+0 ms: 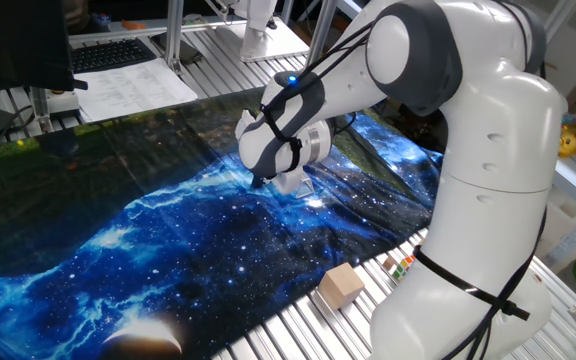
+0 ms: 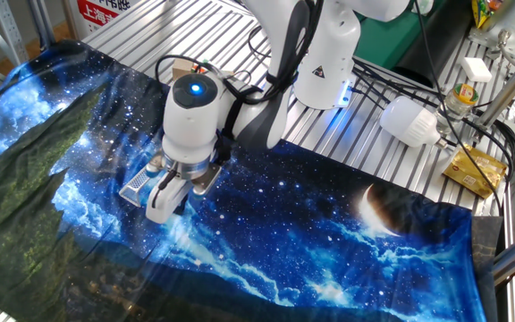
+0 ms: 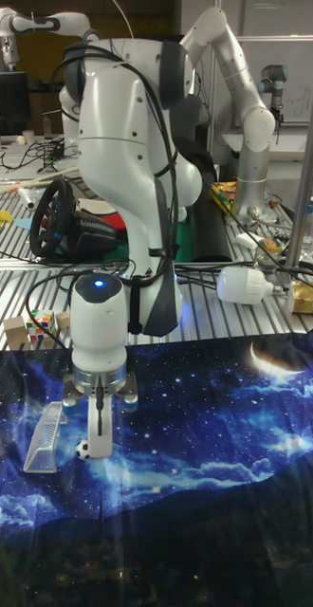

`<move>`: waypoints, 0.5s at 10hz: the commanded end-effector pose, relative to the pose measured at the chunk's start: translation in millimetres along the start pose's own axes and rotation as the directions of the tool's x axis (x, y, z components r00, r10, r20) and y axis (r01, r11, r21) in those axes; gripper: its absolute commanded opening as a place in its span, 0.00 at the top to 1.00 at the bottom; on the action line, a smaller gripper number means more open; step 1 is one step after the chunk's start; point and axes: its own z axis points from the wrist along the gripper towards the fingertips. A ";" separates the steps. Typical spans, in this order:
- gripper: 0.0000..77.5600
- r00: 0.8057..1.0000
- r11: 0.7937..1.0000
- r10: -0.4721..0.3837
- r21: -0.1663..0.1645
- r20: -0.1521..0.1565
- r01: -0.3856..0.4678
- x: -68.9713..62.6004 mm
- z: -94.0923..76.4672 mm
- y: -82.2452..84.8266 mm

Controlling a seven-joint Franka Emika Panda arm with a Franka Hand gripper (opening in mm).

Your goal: Push the soccer ball into the goal

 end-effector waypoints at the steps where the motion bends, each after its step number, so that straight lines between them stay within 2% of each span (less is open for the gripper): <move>1: 1.00 0.999 1.000 0.021 -0.002 -0.026 -0.021 -2.9 -8.9 7.4; 5: 1.00 0.999 0.999 0.029 -0.011 -0.031 -0.030 -6.1 -6.7 9.4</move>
